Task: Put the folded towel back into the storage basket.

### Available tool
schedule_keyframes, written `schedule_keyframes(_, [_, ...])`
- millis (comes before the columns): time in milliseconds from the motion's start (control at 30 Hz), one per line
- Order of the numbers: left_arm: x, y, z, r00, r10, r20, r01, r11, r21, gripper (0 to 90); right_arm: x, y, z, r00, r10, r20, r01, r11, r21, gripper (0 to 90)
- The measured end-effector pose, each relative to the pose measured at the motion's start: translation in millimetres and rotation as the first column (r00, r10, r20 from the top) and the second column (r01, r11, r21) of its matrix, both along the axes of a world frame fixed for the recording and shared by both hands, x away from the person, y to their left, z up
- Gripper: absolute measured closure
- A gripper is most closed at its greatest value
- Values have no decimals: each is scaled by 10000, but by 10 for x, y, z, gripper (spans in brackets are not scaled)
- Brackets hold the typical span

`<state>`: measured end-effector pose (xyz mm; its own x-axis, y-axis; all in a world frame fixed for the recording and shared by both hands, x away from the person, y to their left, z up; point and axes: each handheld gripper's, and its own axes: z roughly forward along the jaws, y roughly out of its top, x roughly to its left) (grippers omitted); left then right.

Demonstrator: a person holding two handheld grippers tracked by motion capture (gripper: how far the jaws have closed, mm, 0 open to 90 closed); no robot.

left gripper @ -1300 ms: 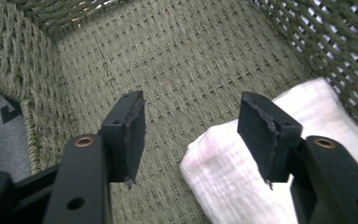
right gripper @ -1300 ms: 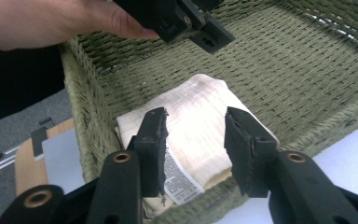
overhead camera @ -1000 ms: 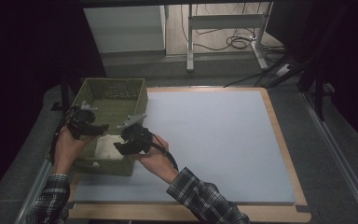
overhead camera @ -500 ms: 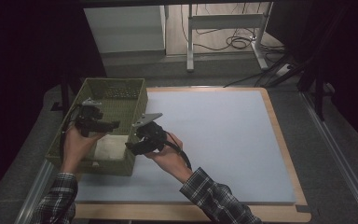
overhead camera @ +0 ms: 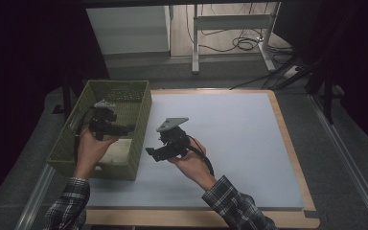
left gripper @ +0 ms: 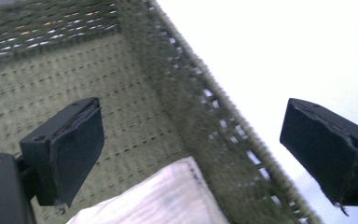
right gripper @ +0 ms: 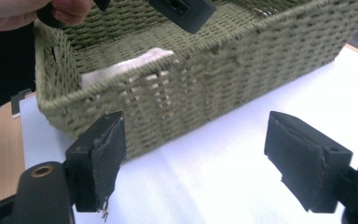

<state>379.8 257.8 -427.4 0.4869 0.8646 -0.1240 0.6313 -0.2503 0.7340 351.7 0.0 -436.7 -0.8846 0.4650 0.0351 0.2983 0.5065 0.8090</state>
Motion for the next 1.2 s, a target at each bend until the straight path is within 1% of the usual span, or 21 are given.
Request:
schedule_keyframes(233, [8,-235,67,9992,-377,117,375,9992,108,43,-2,-215,-50,9999,-77,-90,77,10000,17,163])
schedule_keyframes(333, [13,-336,89,9985,-535,66,534,9984,160,37,-4,-307,-67,9998,-153,-89,152,9999,-79,147])
schedule_keyframes(467, [21,-483,107,9974,-727,-24,727,9964,431,31,-6,-436,-94,9998,-215,-20,214,9995,-250,126])
schedule_keyframes(533, [27,-551,115,9967,-807,-79,810,9950,580,29,-3,-506,-106,9996,-276,-35,275,9992,-293,119])
schedule_keyframes(600, [33,-626,108,9959,-889,-151,897,9939,637,27,1,-578,-120,9994,-339,-86,336,9990,-286,115])
schedule_keyframes(633, [36,-663,105,9955,-923,-193,935,9927,756,26,3,-613,-129,9992,-385,-123,382,9989,-269,113])
schedule_keyframes(767, [34,-825,82,9937,-1103,-202,1117,9891,963,22,5,-757,-168,9985,-512,-188,505,9981,-353,105])
schedule_keyframes(867, [22,-944,65,9911,-1321,-144,1329,9863,976,22,-2,-876,-197,9974,-682,-218,676,9972,-305,103])
schedule_keyframes(1033, [-17,-1140,41,9868,-1615,-84,1616,9835,807,12,-26,-1095,-248,9957,-898,-207,890,9954,-369,101])
schedule_keyframes(1100, [-45,-1223,27,9839,-1789,-10,1786,9816,676,11,-40,-1176,-267,9948,-1000,-195,992,9943,-385,100])
schedule_keyframes(1200, [-86,-1349,-12,9791,-2034,12,2028,9770,665,9,-67,-1326,-301,9926,-1197,-196,1188,9920,-424,98])
